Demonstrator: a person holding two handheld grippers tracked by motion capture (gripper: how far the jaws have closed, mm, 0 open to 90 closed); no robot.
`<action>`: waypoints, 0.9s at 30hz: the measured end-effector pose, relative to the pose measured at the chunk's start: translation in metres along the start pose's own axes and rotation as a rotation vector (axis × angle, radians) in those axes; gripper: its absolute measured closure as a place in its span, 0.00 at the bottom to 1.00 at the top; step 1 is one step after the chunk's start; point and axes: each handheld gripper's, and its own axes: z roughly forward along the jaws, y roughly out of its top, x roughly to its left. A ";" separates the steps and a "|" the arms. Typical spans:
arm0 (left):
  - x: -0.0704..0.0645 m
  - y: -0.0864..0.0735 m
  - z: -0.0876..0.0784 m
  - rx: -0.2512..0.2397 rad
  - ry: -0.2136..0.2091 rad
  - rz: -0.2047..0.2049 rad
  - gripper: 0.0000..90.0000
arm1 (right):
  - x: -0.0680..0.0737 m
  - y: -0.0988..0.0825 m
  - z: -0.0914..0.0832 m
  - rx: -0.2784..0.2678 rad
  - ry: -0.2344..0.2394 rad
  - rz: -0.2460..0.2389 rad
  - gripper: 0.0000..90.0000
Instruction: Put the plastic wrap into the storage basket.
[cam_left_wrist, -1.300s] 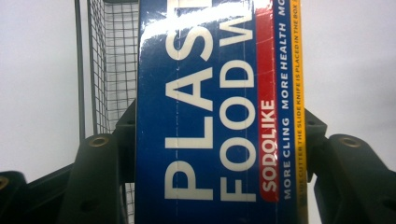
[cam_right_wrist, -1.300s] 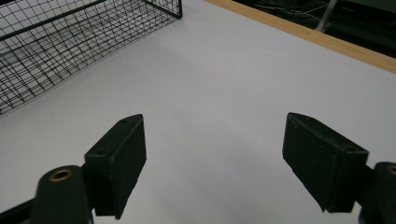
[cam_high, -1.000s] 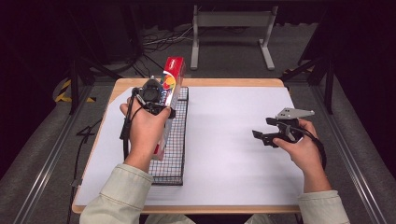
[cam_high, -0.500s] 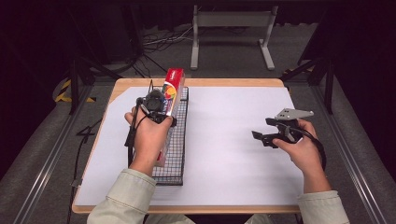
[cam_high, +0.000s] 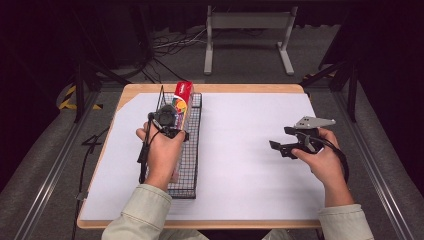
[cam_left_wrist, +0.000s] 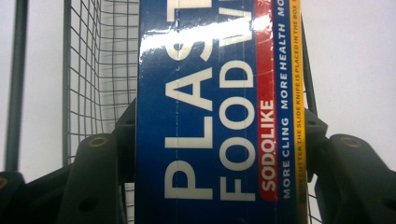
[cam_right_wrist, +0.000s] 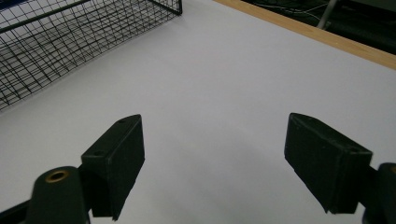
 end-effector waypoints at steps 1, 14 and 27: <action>-0.001 0.000 0.002 0.000 0.006 -0.002 0.44 | 0.000 0.000 0.000 0.001 -0.002 -0.001 0.23; -0.001 -0.007 0.017 0.021 0.029 -0.026 0.44 | 0.001 -0.001 0.002 0.011 0.019 0.000 0.21; 0.001 -0.011 0.037 0.046 0.053 -0.049 0.44 | 0.000 -0.002 0.004 0.014 0.019 -0.004 0.21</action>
